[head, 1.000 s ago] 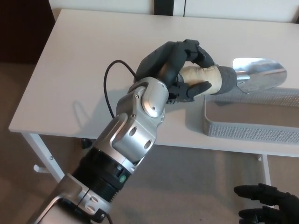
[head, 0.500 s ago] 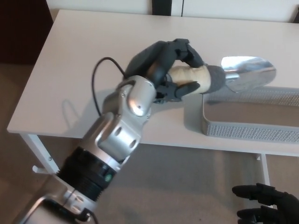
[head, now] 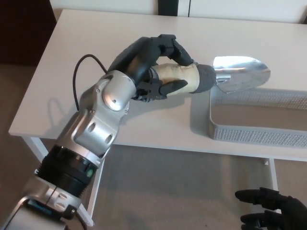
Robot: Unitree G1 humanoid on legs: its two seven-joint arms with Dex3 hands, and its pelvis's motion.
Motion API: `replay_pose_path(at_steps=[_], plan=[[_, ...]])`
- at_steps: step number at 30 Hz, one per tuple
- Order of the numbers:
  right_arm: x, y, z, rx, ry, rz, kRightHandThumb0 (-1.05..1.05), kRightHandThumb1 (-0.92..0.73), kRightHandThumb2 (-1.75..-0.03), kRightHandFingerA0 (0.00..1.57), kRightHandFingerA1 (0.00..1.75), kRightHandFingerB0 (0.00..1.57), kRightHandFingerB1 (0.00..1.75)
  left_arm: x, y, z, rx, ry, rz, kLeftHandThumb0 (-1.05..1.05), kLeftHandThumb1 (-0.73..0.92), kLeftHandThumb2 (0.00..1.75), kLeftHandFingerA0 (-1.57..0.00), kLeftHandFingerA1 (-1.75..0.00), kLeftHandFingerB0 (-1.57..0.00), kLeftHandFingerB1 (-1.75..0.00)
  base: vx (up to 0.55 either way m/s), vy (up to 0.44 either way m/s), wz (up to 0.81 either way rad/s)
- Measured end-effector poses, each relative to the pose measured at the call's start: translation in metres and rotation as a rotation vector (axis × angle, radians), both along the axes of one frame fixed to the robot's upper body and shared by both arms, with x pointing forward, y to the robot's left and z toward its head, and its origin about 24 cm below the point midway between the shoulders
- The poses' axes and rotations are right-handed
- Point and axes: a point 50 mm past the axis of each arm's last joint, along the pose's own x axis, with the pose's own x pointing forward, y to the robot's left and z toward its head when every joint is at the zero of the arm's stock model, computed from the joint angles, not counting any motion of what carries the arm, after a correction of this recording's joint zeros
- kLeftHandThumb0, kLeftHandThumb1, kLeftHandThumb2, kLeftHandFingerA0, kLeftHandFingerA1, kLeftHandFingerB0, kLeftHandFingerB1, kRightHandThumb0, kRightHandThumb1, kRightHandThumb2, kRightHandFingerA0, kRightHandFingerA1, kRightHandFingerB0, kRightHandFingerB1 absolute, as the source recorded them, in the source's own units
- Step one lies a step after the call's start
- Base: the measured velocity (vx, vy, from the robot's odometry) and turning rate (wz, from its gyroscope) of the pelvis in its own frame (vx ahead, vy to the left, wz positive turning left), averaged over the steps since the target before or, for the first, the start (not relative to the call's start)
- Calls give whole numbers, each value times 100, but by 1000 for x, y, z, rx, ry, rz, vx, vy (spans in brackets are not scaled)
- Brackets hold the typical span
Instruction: The robot walks towards a desk on which a shovel is kept on the left hand side and a container is kept on the right hand side. The robot picks up the shovel using its left hand and places it in the container.
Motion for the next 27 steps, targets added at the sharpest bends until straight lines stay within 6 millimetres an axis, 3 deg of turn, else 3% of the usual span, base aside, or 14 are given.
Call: replay_pose_path(at_steps=[2,10,15,27], plan=[[0,0,0,0,0,0,-27,-53,-55,53,43,50,41,2,2,0,-21,20,-10,-26,78,72,-85,-144,-72,-110,0,0,0],[0,0,0,1,-1,1,-29,-52,-55,53,43,50,41,5,2,3,-137,125,-89,-20,78,74,-92,-147,-79,-99,0,0,0],[1,1,0,0,-2,4,-29,-52,-55,53,43,51,42,7,-1,10,-219,167,-151,-20,81,64,-91,-152,-75,-107,0,0,0],[4,2,0,-2,-4,8,-29,-52,-55,54,43,52,41,9,-11,19,-305,260,-275,-21,77,76,-91,-151,-78,-110,0,0,0]])
